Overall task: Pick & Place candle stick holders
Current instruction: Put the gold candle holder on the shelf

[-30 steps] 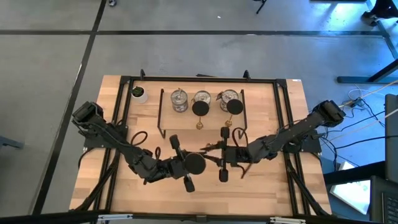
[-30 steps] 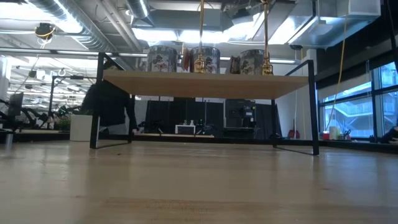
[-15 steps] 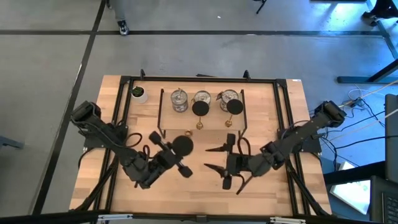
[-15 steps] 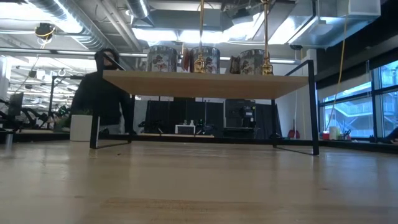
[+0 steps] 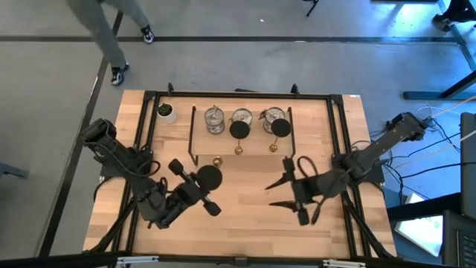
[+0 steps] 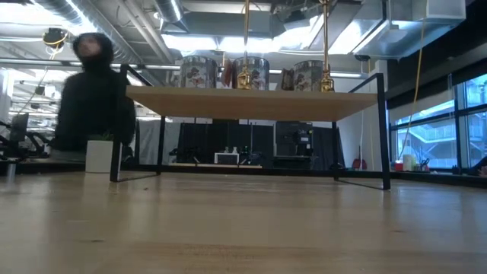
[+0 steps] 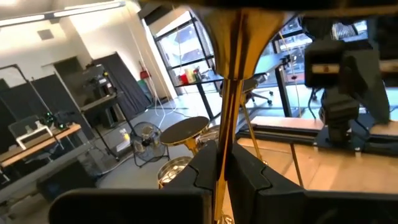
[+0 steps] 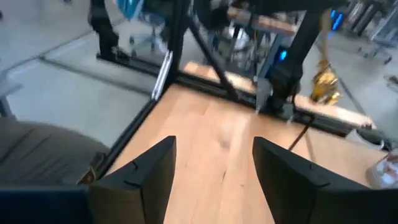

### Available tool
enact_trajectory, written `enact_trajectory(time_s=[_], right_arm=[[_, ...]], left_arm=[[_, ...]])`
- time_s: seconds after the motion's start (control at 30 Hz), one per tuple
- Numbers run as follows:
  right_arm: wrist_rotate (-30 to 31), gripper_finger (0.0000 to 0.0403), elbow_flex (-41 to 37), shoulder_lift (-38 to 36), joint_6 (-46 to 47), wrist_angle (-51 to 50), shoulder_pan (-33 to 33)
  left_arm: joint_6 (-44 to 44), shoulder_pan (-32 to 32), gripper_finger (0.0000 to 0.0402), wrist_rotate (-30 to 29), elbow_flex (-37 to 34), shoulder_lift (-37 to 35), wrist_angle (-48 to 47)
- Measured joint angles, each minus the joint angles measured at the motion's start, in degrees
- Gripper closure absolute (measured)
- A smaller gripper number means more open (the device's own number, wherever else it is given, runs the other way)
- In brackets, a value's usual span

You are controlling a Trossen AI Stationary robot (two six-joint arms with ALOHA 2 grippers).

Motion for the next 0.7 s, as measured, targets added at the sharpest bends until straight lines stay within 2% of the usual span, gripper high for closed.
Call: enact_trajectory(time_s=[0.1,0.23,0.4,0.47,0.53,0.63,0.7], right_arm=[[-0.73,0.0191,-5.42,-5.08,-1.05,3.47,-1.36],[-6.05,0.0192,-12.55,-12.21,-1.60,9.14,-3.54],[-8.25,0.0192,-15.72,-17.86,-0.96,9.73,-2.92],[-8.51,0.0192,-15.98,-18.78,-0.95,9.36,-2.13],[-8.68,0.0192,-15.98,-18.80,-0.97,9.64,-1.34],[-8.72,0.0192,-15.98,-18.70,-1.23,10.32,-0.90],[-8.47,0.0192,-15.98,-18.72,-1.40,11.11,-0.76]], left_arm=[[-2.27,-0.18,0.0389,0.05,0.00,-0.01,-3.82],[-2.91,-0.98,0.0389,0.17,-0.02,-2.47,-6.22],[-8.59,-2.14,0.0389,2.63,-0.02,-8.07,-13.97],[-14.67,-2.12,0.0389,6.87,-0.02,-10.93,-20.92],[-24.25,-0.91,0.0389,14.32,-0.02,-14.13,-31.50],[-38.88,4.55,0.0389,28.15,-0.02,-18.33,-47.63],[-44.49,8.67,0.0389,32.52,-0.02,-19.82,-55.88]])
